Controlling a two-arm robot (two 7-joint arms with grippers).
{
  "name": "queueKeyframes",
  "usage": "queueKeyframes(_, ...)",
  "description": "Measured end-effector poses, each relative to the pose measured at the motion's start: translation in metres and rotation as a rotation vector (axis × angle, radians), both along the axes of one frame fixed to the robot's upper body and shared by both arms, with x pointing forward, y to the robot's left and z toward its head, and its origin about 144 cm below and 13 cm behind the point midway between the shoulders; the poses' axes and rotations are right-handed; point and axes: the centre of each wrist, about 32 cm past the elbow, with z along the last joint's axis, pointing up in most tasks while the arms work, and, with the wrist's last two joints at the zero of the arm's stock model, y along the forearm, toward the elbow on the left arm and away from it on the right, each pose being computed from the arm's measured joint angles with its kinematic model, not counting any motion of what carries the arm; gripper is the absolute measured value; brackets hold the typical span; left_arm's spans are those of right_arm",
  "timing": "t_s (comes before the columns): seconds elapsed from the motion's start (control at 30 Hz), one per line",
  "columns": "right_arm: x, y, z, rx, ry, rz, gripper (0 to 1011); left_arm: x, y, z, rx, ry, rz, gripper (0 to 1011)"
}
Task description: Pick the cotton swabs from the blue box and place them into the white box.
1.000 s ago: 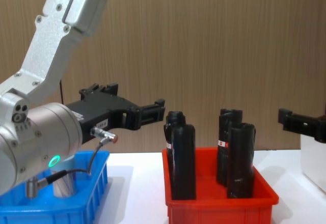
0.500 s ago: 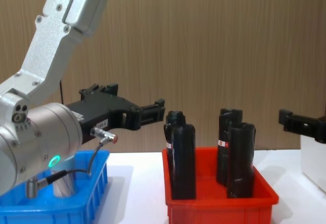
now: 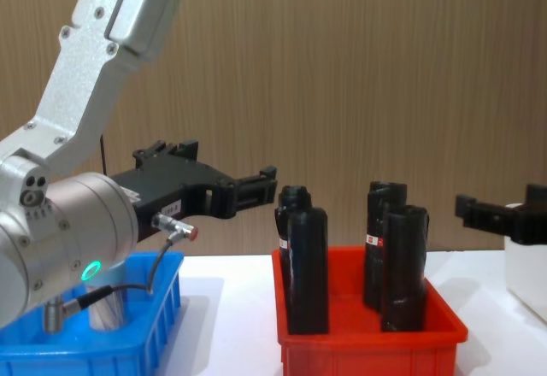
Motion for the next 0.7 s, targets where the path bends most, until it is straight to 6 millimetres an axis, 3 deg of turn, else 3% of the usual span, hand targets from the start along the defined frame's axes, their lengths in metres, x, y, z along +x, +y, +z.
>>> queueKeyframes(0.7, 0.078, -0.002, -0.022, 0.083, 0.075, 0.115, 1002, 0.0, 0.0, 0.0, 0.0, 0.0, 0.0, 1004)
